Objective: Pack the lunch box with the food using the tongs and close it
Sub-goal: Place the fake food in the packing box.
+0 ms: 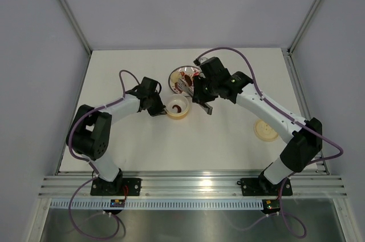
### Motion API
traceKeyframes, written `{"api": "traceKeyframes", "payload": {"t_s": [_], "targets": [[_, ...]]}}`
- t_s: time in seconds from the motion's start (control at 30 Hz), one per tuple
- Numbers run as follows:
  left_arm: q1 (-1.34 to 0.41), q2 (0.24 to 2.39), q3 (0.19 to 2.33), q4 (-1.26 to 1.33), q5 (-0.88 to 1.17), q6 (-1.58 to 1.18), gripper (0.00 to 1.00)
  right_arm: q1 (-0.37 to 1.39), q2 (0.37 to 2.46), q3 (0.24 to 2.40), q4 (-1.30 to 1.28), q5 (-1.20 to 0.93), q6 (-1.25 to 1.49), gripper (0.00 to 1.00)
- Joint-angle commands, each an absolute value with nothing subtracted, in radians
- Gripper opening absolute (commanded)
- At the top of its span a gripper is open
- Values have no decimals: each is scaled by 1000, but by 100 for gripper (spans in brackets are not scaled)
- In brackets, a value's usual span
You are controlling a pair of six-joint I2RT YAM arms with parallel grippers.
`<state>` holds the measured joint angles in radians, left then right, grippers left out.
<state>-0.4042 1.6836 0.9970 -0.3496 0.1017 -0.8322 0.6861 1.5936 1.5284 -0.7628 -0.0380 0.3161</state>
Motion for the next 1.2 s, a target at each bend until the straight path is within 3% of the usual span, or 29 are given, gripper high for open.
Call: {"api": "traceKeyframes", "payload": {"t_s": [0.0,0.37,1.17], "targets": [[-408,1667,1031,-336,89,-827,0,719,1525,1487,-695,-34,356,0],[-402,1548,982,-377,44,-808,0,755,1536,1370,-641,-64,388,0],[-400,1534,977,-402,18,-805,0,792,1416,1249,-607,-64,440,0]]}}
